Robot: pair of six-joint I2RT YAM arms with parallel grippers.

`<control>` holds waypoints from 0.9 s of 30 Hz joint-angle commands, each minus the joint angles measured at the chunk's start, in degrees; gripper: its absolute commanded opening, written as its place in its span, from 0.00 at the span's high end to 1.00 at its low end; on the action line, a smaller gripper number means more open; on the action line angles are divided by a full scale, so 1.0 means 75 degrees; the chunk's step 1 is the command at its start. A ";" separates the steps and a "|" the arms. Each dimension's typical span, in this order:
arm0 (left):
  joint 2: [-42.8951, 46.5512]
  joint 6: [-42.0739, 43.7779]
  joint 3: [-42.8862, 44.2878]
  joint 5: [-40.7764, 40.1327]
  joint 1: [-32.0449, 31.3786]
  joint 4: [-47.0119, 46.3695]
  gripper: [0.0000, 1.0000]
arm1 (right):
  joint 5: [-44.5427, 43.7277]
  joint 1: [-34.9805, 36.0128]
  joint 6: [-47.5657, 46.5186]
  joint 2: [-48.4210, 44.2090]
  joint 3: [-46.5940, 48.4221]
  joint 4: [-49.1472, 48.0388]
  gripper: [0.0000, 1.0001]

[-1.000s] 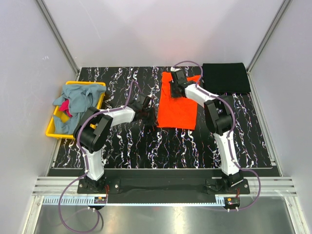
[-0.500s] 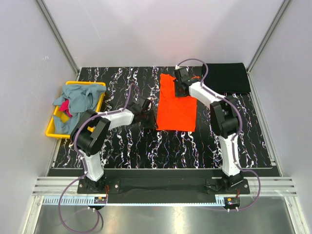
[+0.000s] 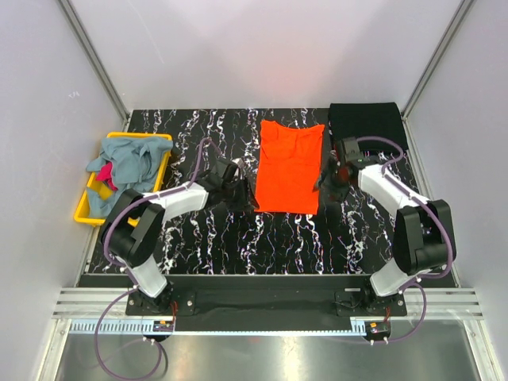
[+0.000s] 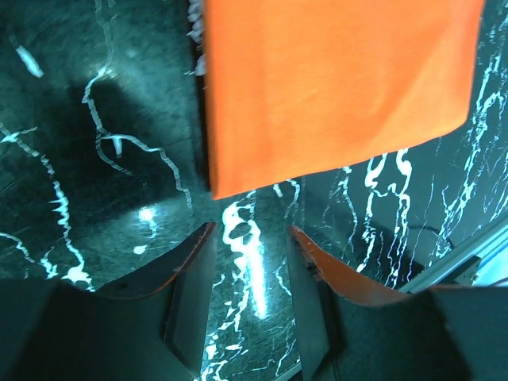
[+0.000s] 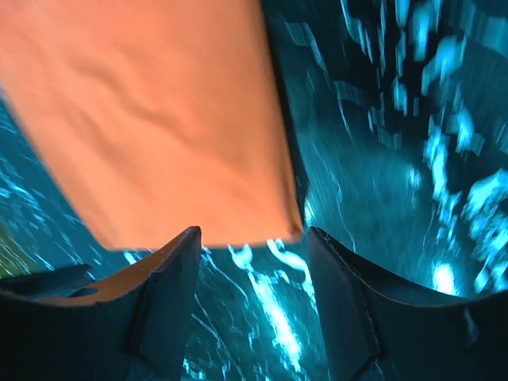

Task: Fold and stack the t-shirts
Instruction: Fold the tshirt

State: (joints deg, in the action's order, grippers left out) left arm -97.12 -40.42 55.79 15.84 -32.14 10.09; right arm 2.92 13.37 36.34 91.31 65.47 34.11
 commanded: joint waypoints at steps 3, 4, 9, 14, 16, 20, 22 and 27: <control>-0.0046 -0.0130 -0.0185 0.0362 0.0160 -0.0607 0.55 | 0.0560 0.0105 0.1307 -0.0303 -0.0866 -0.0913 0.37; -0.0093 -0.0141 -0.0173 0.0350 0.0160 -0.0618 0.55 | 0.0560 0.0128 0.1481 -0.0280 -0.0994 -0.0973 0.37; -0.0339 -0.0270 -0.0231 0.0396 0.0172 -0.0852 0.55 | 0.0620 0.0116 0.1881 -0.0455 -0.1709 -0.1652 0.39; -0.0445 -0.0387 -0.0325 0.0373 0.0184 -0.1005 0.55 | 0.0396 0.0116 0.1846 -0.0584 -0.2272 -0.1992 0.44; -0.0445 -0.0422 -0.0337 0.0338 0.0172 -0.1017 0.56 | 0.0466 0.0116 0.1835 -0.0526 -0.2459 -0.2285 0.48; -0.0410 -0.0434 -0.0372 0.0326 0.0160 -0.1017 0.56 | 0.0501 0.0116 0.1706 -0.0199 -0.2554 -0.2391 0.58; -0.0375 -0.0469 -0.0384 0.0314 0.0160 -0.1017 0.57 | 0.0513 0.0116 0.1683 -0.0128 -0.2659 -0.2485 0.69; -0.0281 -0.0481 -0.0419 0.0256 0.0125 -0.1005 0.59 | 0.0256 0.0116 0.1519 -0.0209 -0.2800 -0.2474 0.95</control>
State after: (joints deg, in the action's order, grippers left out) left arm -100.36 -43.62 53.08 17.76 -31.00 5.23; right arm 6.66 14.00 48.80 90.24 45.25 16.91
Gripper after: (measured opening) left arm 0.414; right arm 0.085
